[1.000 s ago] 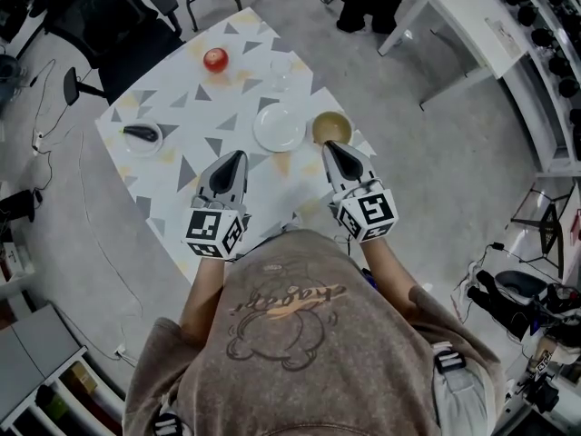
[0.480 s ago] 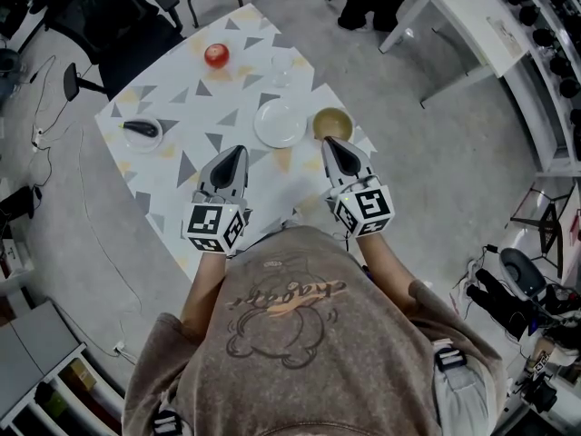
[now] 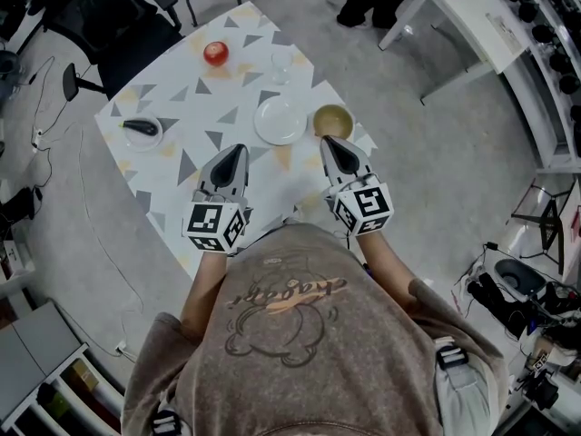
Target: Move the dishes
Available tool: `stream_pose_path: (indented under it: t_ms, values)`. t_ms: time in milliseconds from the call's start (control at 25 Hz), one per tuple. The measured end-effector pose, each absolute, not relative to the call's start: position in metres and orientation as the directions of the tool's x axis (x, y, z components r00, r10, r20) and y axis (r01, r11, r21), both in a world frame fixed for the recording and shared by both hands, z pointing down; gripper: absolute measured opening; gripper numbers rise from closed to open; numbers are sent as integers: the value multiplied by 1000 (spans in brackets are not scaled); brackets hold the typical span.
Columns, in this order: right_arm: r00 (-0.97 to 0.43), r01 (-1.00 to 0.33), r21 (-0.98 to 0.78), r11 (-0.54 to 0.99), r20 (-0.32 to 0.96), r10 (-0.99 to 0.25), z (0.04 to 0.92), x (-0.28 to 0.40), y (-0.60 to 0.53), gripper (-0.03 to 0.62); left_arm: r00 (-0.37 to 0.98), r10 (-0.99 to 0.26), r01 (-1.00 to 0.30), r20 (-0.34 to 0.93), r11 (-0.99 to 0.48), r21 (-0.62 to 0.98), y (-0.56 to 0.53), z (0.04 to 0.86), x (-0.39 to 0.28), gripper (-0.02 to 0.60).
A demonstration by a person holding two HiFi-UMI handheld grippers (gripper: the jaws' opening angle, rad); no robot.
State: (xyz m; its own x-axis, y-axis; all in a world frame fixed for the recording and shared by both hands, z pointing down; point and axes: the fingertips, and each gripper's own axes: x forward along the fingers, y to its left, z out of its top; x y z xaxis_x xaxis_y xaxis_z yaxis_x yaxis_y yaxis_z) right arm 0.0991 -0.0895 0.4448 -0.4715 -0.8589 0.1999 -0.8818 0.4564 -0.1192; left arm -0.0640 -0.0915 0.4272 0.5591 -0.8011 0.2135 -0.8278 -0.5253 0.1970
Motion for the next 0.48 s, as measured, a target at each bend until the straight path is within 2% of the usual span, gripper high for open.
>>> stream_pose_path:
  t_ms: [480]
  values:
    - [-470, -883, -107, 457, 211, -857, 444, 99, -87, 5, 561, -801, -826, 209, -524, 207, -91, 427, -68, 20]
